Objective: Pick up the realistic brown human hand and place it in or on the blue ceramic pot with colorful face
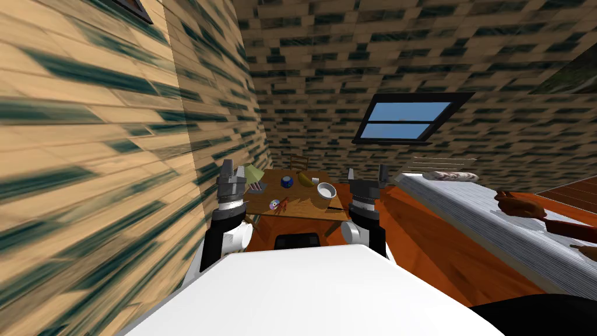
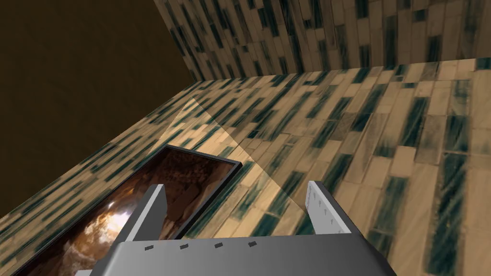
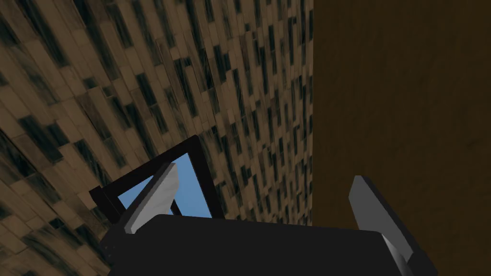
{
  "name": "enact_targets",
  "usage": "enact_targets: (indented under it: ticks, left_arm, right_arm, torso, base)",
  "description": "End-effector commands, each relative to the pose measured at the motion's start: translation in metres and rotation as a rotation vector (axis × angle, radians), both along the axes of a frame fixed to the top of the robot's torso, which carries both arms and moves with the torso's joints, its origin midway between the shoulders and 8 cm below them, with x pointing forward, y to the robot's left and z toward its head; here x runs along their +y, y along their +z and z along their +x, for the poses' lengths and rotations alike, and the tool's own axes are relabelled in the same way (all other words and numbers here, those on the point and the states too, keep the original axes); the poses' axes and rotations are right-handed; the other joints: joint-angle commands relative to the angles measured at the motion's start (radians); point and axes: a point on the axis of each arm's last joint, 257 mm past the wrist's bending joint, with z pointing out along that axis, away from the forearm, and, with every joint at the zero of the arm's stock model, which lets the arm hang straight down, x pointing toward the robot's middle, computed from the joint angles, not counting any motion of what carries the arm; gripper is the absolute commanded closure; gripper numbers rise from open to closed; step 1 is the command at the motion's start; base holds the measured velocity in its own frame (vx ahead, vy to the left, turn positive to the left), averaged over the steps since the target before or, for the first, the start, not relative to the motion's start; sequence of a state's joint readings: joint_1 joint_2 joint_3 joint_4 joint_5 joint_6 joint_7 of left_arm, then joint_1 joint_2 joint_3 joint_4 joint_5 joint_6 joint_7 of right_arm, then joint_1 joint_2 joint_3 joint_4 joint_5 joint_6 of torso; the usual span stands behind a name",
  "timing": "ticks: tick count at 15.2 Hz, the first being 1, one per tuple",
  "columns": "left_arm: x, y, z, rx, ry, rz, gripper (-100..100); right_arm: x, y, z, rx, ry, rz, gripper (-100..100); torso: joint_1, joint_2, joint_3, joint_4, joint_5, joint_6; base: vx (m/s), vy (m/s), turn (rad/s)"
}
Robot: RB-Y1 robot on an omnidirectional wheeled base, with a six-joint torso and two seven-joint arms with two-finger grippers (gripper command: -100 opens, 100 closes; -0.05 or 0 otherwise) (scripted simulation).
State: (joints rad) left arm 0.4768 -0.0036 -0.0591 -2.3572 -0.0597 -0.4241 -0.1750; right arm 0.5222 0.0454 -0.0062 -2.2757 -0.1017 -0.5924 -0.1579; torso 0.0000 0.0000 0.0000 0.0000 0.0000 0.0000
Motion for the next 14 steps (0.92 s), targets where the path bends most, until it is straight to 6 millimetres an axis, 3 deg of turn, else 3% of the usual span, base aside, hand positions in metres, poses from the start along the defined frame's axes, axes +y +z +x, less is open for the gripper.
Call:
enact_targets:
  ticks: [1, 4, 6, 7, 8, 9, 10, 11, 12, 13, 14]
  left_arm:
    - [-0.003, -0.007, 0.005, 0.023, -0.024, 0.012, -100]
    - [-0.005, -0.022, 0.016, 0.074, -0.065, 0.017, -100]
    - [-0.004, -0.046, 0.032, 0.148, -0.111, 0.001, -100]
    - [-0.004, -0.046, 0.032, 0.148, -0.111, 0.001, -100]
    - [-0.002, -0.06, 0.04, 0.193, -0.134, -0.015, -100]
    - [-0.002, -0.06, 0.04, 0.193, -0.134, -0.015, -100]
    - [0.001, -0.077, 0.05, 0.243, -0.155, -0.037, -100]
    - [0.001, -0.077, 0.05, 0.243, -0.155, -0.037, -100]
    - [0.006, -0.095, 0.06, 0.297, -0.175, -0.062, -100]
    - [0.006, -0.095, 0.06, 0.297, -0.175, -0.063, -100]
    - [0.011, -0.114, 0.069, 0.355, -0.192, -0.093, -100]
  right_arm:
    - [0.0, 0.0, 0.0, 0.0, 0.0, 0.0, 0]
    - [0.0, 0.0, 0.0, 0.0, 0.0, 0.0, 0]
    - [0.0, 0.0, 0.0, 0.0, 0.0, 0.0, 0]
    - [0.0, 0.0, 0.0, 0.0, 0.0, 0.0, 0]
    - [0.0, 0.0, 0.0, 0.0, 0.0, 0.0, 0]
    - [0.0, 0.0, 0.0, 0.0, 0.0, 0.0, 0]
    - [0.0, 0.0, 0.0, 0.0, 0.0, 0.0, 0]
    - [0.0, 0.0, 0.0, 0.0, 0.0, 0.0, 0]
    - [0.0, 0.0, 0.0, 0.0, 0.0, 0.0, 0]
    - [0.0, 0.0, 0.0, 0.0, 0.0, 0.0, 0]
    - [0.0, 0.0, 0.0, 0.0, 0.0, 0.0, 0]
  torso:
    - [0.0, 0.0, 0.0, 0.0, 0.0, 0.0]
    - [0.001, 0.008, 0.004, 0.001, 0.0, 0.001]
    - [0.001, 0.008, 0.005, 0.002, 0.0, 0.0]
    - [0.0, 0.007, 0.004, 0.002, 0.0, 0.001]
    - [0.0, 0.006, 0.004, 0.001, 0.0, 0.0]
    - [0.0, 0.005, 0.003, 0.001, 0.0, 0.001]
    - [0.0, 0.004, 0.002, 0.001, 0.0, 0.0]
    - [0.0, 0.003, 0.002, 0.001, 0.0, 0.001]
    - [0.0, 0.003, 0.002, 0.001, 0.0, 0.0]
    - [0.0, 0.002, 0.001, 0.001, 0.0, 0.001]
    - [0.0, 0.002, 0.001, 0.001, 0.0, 0.0]
  base:
    - [-0.043, 0.003, -0.074]
    - [-0.125, 0.004, -0.16]
    - [-0.092, -0.003, -0.15]
    - [-0.065, -0.005, -0.152]
    - [-0.049, -0.005, -0.145]
    - [-0.038, -0.006, -0.13]
    - [-0.033, -0.007, -0.166]
    - [-0.03, -0.008, -0.149]
    - [-0.032, -0.013, -0.22]
    - [-0.031, -0.009, -0.169]
    - [-0.038, -0.012, -0.164]
